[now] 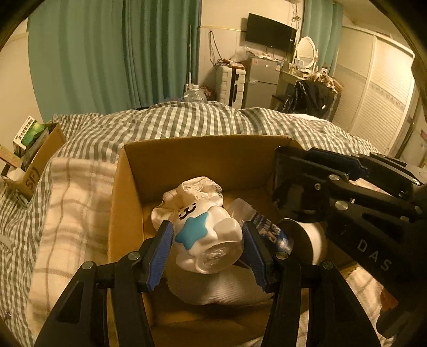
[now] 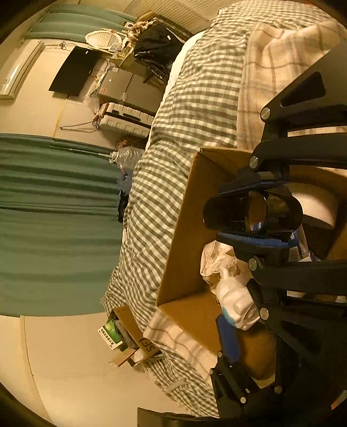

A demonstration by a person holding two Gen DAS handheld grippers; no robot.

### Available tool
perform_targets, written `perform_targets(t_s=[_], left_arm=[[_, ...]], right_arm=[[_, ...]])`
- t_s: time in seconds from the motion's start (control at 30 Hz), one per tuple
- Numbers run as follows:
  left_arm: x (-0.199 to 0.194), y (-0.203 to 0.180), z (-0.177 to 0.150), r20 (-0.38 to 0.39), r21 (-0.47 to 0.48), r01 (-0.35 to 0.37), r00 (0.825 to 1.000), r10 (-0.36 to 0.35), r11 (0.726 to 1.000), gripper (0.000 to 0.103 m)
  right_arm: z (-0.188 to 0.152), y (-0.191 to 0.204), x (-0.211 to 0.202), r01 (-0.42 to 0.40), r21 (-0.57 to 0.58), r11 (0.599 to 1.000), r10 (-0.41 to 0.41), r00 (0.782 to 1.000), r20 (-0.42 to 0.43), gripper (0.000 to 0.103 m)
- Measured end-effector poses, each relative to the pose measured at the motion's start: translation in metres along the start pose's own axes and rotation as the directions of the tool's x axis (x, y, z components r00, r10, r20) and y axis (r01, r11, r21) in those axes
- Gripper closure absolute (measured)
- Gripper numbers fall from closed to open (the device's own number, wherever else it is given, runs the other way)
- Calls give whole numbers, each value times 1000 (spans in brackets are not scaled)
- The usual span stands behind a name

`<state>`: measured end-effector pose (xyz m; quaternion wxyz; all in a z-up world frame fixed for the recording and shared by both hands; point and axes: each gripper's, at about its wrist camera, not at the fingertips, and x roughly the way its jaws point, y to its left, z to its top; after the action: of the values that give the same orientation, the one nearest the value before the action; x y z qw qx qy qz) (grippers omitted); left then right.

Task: Organize objects
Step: 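Drop white toy with left tool while right tool drops black cup into box, then drop blue tissue pack with left tool while right tool drops earbud case into box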

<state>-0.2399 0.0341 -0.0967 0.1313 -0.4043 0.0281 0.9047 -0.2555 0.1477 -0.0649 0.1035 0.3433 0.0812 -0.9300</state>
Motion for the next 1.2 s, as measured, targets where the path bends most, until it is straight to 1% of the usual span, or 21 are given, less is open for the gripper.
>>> perform_targets(t_s=[0.03, 0.07, 0.1, 0.13, 0.17, 0.2, 0.3, 0.33, 0.37, 0.4, 0.47, 0.53, 0.6, 0.67, 0.77, 0.83, 0.93, 1.0, 1.1, 1.2], left_arm=[[-4, 1, 1, -1, -5, 6, 1000, -6, 1000, 42], [-9, 1, 2, 0, -8, 4, 1000, -4, 1000, 35], [-16, 1, 2, 7, -12, -5, 1000, 5, 1000, 28], [-23, 2, 4, 17, -12, -13, 1000, 13, 1000, 25], [-31, 2, 4, 26, -10, -20, 999, 20, 1000, 20], [-40, 1, 5, 33, -8, -28, 999, 29, 1000, 16], [-67, 1, 7, 54, 5, -50, 997, 49, 999, 14], [-77, 0, 7, 60, 11, -55, 997, 55, 998, 12], [-86, 0, 7, 68, 15, -63, 996, 62, 998, 5], [-95, 0, 7, 80, 19, -68, 995, 67, 997, 1], [-120, -1, 4, 117, 40, -79, 990, 74, 996, 0], [-142, 0, 2, 134, 55, -99, 987, 91, 994, 0], [-163, 1, -2, 157, 60, -116, 982, 105, 992, 0], [-179, 3, -6, 175, 63, -126, 978, 113, 990, 0], [-199, 8, -18, 190, 49, -137, 974, 126, 989, 0], [-207, 10, -29, 191, 34, -140, 973, 131, 990, 0], [-210, 11, -45, 185, 26, -149, 972, 141, 989, 0], [-206, 10, -59, 176, 21, -166, 971, 160, 986, 0], [-193, 12, -81, 141, 6, -172, 975, 169, 985, 0], [-175, 16, -101, 128, -38, -170, 976, 174, 985, 0]], right_arm=[[1, 1, -5, 13, -1, 1000, -13, 1000, 3, 72], [3, 1, -9, 22, 1, 1000, -22, 1000, 8, 62], [5, 0, -15, 26, 7, 1000, -26, 1000, 15, 57], [7, -3, -25, 31, 19, 999, -31, 999, 27, 47], [8, -5, -33, 34, 27, 999, -35, 999, 36, 43], [10, -7, -42, 38, 36, 999, -40, 998, 45, 42], [16, -12, -70, 57, 60, 997, -61, 996, 58, 37], [18, -14, -82, 64, 70, 996, -68, 996, 64, 33], [19, -15, -94, 69, 81, 994, -74, 995, 71, 29], [20, -16, -106, 69, 90, 994, -76, 994, 79, 28], [18, -16, -132, 65, 98, 993, -74, 993, 93, 20], [12, -12, -157, 74, 82, 994, -82, 992, 100, 17], [4, -9, -176, 97, 61, 993, -103, 989, 103, 17], [-6, -7, -196, 121, 52, 991, -126, 987, 104, 14], [-21, -7, -217, 105, 68, 992, -112, 988, 106, 10], [-32, -5, -227, 112, 78, 991, -120, 987, 109, 8], [-51, -1, -234, 132, 80, 988, -141, 983, 119, 7], [-64, 2, -232, 142, 78, 987, -150, 982, 118, 7], [-83, 5, -225, 145, 83, 986, -155, 978, 141, 7], [-95, 5, -209, 138, 84, 987, -148, 981, 122, 7]])
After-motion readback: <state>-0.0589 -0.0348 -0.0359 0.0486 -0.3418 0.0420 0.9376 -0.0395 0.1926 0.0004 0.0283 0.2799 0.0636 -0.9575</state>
